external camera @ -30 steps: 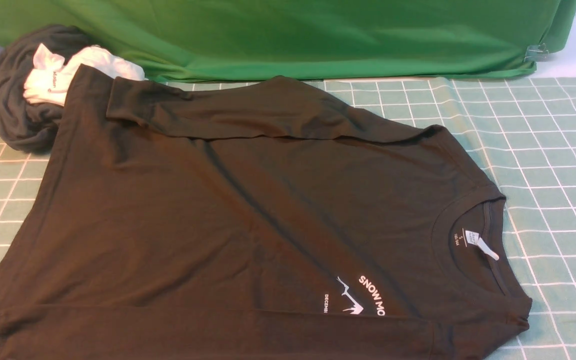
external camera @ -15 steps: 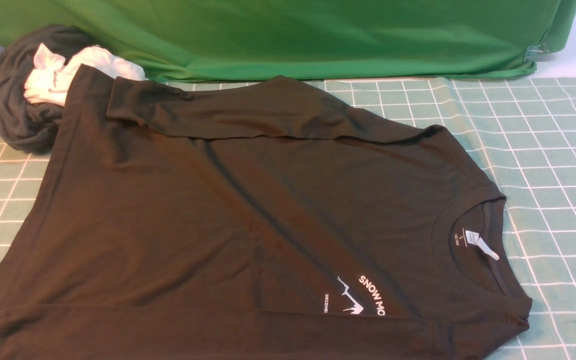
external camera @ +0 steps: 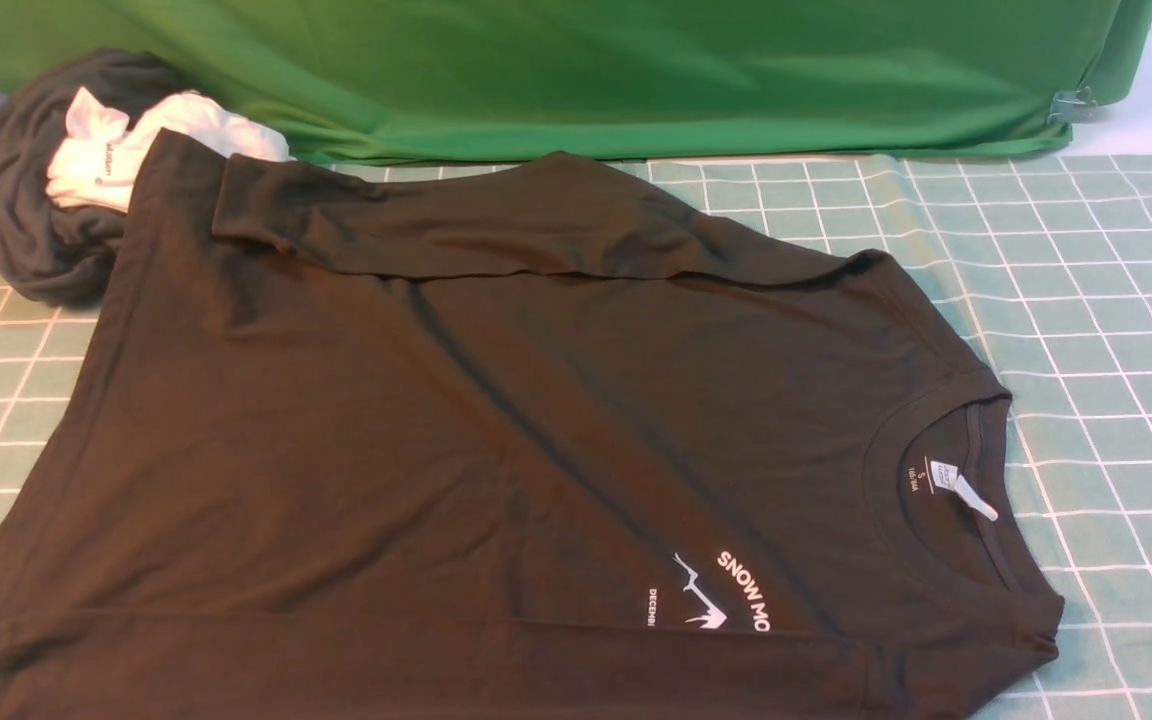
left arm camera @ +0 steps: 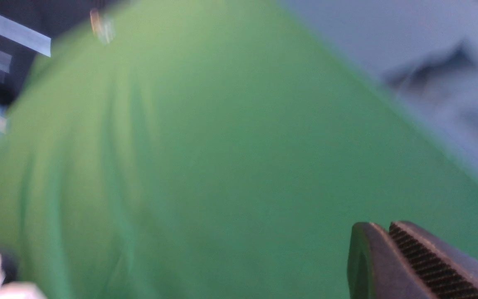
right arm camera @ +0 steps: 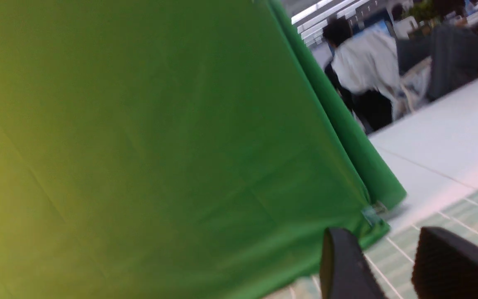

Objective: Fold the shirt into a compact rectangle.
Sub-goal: 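Grasp the left edge of the dark T-shirt lying flat on the table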

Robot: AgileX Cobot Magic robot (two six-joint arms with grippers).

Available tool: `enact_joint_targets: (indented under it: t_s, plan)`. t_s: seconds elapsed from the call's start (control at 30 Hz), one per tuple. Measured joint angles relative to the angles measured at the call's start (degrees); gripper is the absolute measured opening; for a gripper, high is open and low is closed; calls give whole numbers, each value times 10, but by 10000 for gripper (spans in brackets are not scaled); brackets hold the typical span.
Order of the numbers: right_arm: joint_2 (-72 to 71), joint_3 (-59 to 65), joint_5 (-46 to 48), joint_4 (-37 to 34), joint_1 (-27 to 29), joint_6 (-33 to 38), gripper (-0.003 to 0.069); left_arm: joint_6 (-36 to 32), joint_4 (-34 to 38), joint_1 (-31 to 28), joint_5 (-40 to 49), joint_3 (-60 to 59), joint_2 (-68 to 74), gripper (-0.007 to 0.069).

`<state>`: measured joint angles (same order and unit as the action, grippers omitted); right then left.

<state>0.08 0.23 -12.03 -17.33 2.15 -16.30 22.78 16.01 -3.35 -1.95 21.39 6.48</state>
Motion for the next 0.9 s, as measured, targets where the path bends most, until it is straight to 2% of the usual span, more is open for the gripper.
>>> enact_joint_targets:
  t_s: [0.1,0.2,0.27,0.33,0.4,0.47,0.53,0.57,0.63,0.77,0.9]
  plan:
    - [0,0,-12,-3,0,-4,244,-42,-25,0,197,103,97,14]
    - [0,1,-34,-4,0,-28,244,-122,-29,0,359,168,209,14]
    - [-1,1,-42,-5,-2,-61,239,-147,-31,0,440,189,269,14]
    - [-1,-24,1,-2,-15,-99,185,-170,-40,0,550,197,354,14]
    - [1,-82,75,14,-35,-95,101,-178,-51,0,606,194,418,14]
    - [8,-114,120,20,-48,-79,66,-188,-58,0,620,192,448,14]
    - [40,-186,205,27,-86,-23,30,-204,-77,0,630,189,502,14]
    - [48,-198,213,28,-89,-13,29,-205,-79,0,630,189,505,14]
    - [107,-273,312,29,-133,38,20,-204,-97,0,609,189,539,14]
    - [211,-367,440,30,-206,99,19,-202,-100,0,558,189,564,14]
    - [315,-404,515,30,-279,143,21,-178,-116,0,514,189,592,14]
